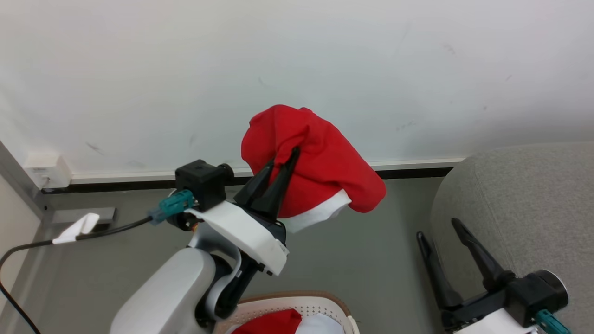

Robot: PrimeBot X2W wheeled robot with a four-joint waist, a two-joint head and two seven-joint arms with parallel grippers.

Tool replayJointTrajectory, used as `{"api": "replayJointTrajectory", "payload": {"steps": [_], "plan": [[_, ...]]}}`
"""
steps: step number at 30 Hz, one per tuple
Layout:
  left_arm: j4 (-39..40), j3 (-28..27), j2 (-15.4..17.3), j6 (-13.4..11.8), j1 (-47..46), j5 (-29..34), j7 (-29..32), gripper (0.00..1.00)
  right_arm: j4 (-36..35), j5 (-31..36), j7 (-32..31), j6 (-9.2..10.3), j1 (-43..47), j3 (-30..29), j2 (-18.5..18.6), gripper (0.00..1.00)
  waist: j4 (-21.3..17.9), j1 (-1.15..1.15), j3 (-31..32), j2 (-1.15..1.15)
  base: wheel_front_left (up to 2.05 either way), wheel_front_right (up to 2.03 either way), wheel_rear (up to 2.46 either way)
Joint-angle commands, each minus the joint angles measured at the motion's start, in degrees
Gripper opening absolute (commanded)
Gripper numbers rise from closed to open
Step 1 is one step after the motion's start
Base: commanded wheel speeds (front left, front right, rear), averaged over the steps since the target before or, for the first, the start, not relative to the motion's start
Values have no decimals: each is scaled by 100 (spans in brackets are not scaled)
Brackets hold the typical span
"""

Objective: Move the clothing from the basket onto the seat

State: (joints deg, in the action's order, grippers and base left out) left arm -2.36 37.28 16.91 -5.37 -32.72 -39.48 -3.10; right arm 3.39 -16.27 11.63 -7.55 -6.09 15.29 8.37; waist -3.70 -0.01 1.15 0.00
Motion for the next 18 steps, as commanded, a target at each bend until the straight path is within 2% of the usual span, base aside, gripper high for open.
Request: {"api": "replayJointTrajectory", "payload": {"steps": [1, 10, 18], "plan": [[-7, 17, -19, -6, 76, -45, -6, 0, -14, 94, -33, 12, -128, 109, 65, 100, 31, 1, 6, 0, 0, 0, 0], [-179, 195, -153, 89, 36, -52, 8, 0, 148, 396, -170, 12, -656, 1076, 261, 100, 219, 1, 37, 0, 0, 0, 0], [-247, 367, -306, 135, 41, -56, 14, 0, 564, 588, -118, 13, -1068, 1197, 104, 100, 421, 1, 99, 0, 0, 0, 0]]}}
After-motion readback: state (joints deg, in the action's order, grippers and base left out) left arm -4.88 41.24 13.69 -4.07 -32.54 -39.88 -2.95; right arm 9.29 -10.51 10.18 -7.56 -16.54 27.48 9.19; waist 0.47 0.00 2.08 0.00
